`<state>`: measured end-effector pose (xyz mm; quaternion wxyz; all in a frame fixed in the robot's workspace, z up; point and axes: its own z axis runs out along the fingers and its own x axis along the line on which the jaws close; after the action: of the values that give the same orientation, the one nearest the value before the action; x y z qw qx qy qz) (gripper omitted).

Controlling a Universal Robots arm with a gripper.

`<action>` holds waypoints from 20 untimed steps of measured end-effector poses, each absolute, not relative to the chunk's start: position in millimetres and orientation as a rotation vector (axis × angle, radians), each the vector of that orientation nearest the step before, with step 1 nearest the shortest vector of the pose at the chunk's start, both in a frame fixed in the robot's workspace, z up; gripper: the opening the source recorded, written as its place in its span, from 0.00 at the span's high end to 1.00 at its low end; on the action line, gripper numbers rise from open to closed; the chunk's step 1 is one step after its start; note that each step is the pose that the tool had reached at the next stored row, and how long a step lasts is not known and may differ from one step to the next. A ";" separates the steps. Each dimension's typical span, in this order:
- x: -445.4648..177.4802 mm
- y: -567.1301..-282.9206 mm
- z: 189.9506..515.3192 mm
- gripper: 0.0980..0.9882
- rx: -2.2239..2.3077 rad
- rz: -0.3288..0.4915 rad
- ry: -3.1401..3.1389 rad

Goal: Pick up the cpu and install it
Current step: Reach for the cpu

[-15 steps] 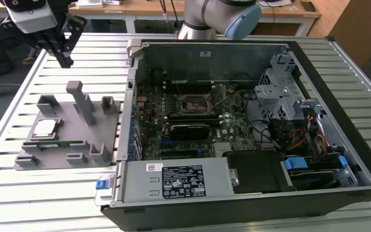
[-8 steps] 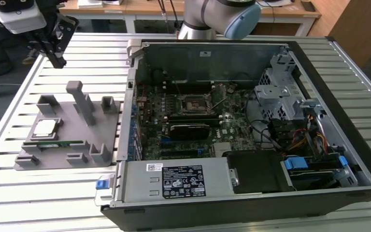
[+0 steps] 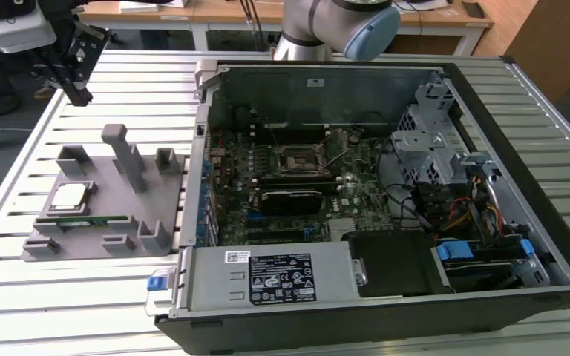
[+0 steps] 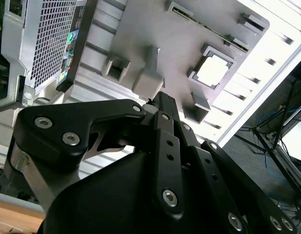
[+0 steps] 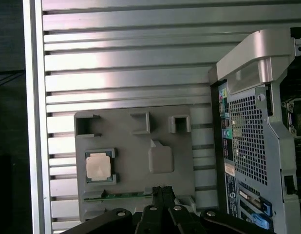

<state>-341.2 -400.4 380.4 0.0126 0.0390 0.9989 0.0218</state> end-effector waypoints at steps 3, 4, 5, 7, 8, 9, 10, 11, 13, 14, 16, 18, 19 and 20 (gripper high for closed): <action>-342.6 -401.6 380.1 0.99 0.121 0.068 3.113; -342.8 -402.1 379.9 0.99 0.121 0.068 3.113; -343.2 -402.5 379.7 0.99 0.121 0.068 3.113; -344.5 -403.3 379.1 0.99 0.122 0.068 3.114; -345.3 -403.5 378.6 0.99 0.122 0.068 3.115; -346.3 -403.5 378.1 0.99 0.122 0.068 3.117; -347.3 -403.5 377.6 0.99 0.122 0.068 3.120; -348.4 -403.5 377.3 0.99 0.123 0.068 3.123; -350.9 -403.6 376.7 0.99 0.123 0.067 3.129; -352.4 -403.6 376.3 0.99 0.124 0.067 3.132; -356.2 -403.6 375.4 0.99 0.124 0.067 3.136; -360.8 -403.6 374.6 0.99 0.125 0.067 3.139; -363.2 -403.6 374.2 0.99 0.125 0.067 3.140; -365.8 -403.6 373.7 0.99 0.125 0.067 3.141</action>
<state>-365.8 -403.6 373.7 -0.0012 0.0397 0.9990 0.0213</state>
